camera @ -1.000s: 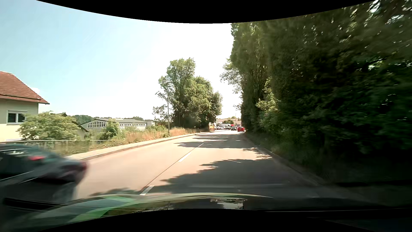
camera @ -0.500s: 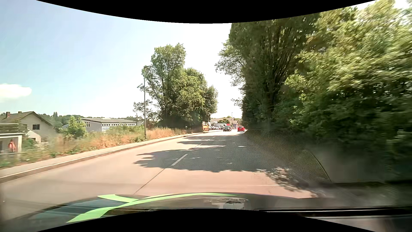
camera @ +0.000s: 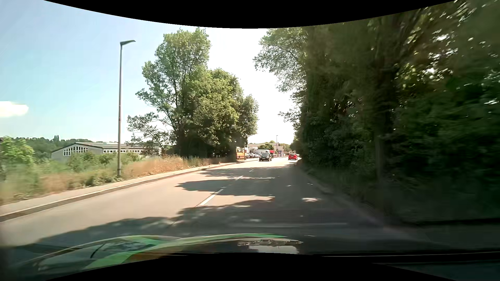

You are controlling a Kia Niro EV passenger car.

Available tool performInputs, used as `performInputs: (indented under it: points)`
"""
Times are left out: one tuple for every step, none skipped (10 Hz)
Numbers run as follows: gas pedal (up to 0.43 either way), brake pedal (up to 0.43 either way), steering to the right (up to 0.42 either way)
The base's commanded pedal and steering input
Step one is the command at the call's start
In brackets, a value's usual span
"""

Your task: Follow the waypoints while adhering to traffic rules and regulations

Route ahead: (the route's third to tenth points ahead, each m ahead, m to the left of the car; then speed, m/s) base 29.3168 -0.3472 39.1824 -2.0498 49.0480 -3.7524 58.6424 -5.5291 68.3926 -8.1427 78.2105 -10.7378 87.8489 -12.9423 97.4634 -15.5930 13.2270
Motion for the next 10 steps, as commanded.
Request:
performInputs:
  points:
    - [0.118, 0.000, 0.016]
    - [0.118, 0.000, 0.016]
    - [0.118, 0.000, 0.015]
    - [0.110, 0.000, 0.015]
    - [0.110, 0.000, 0.014]
    - [0.110, 0.000, 0.014]
    - [0.087, 0.000, 0.014]
    - [0.059, 0.000, 0.014]
    - [0.059, 0.000, 0.014]
    - [0.059, 0.000, 0.014]
